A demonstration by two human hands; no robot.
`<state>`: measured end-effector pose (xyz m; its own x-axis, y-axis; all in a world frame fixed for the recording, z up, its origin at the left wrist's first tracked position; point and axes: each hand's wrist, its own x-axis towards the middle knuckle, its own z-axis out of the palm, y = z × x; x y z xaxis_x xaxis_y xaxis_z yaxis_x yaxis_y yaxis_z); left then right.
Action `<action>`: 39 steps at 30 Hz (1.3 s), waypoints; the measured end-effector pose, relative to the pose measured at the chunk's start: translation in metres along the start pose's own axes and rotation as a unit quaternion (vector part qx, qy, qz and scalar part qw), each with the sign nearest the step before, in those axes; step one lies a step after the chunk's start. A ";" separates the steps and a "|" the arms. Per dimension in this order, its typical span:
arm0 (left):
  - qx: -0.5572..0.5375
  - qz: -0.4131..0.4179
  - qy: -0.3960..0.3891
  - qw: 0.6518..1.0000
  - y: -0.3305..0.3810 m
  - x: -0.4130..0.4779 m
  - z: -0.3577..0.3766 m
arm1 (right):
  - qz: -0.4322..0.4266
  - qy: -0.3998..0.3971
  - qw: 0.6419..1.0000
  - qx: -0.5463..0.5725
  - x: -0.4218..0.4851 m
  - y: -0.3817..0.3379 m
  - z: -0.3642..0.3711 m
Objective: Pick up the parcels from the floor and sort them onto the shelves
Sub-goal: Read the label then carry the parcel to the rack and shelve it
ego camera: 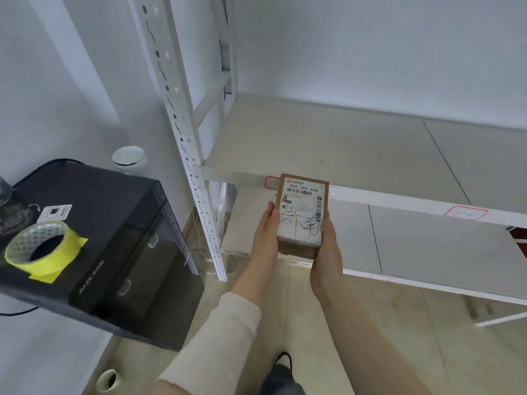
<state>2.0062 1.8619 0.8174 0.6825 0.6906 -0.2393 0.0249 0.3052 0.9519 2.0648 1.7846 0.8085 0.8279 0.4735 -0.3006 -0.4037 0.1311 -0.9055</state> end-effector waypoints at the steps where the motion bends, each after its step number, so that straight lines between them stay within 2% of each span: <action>1: 0.002 0.001 -0.004 1.000 0.005 0.015 0.000 | 0.003 -0.002 1.000 -0.001 0.016 -0.003 0.006; 5: -0.027 -0.012 0.001 1.000 0.028 0.077 0.008 | 0.002 -0.008 1.000 -0.004 0.080 -0.023 0.027; 13: -0.010 -0.036 0.023 0.999 0.052 0.170 0.022 | 0.040 -0.015 0.999 -0.014 0.169 -0.051 0.058; 22: -0.012 -0.075 0.019 0.997 0.053 0.220 0.013 | 0.096 -0.019 0.995 -0.015 0.209 -0.056 0.076; 29: 0.024 -0.090 -0.016 0.996 0.050 0.228 0.006 | 0.075 -0.007 0.996 -0.045 0.216 -0.055 0.073; 33: 0.130 -0.052 -0.045 0.989 0.060 0.216 -0.010 | -0.005 0.003 0.990 -0.141 0.197 -0.059 0.058; 37: 0.270 0.028 -0.099 0.957 0.059 0.216 -0.035 | -0.089 -0.021 0.941 -0.325 0.184 -0.048 0.034; 39: 0.308 0.045 -0.113 0.944 0.060 0.220 -0.035 | -0.103 -0.019 0.927 -0.359 0.187 -0.042 0.031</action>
<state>2.1322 2.0555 0.8149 0.8391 0.5163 -0.1711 0.3309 -0.2350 0.9139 2.2249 1.8950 0.7999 0.8392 0.5344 -0.1004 0.1365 -0.3858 -0.9124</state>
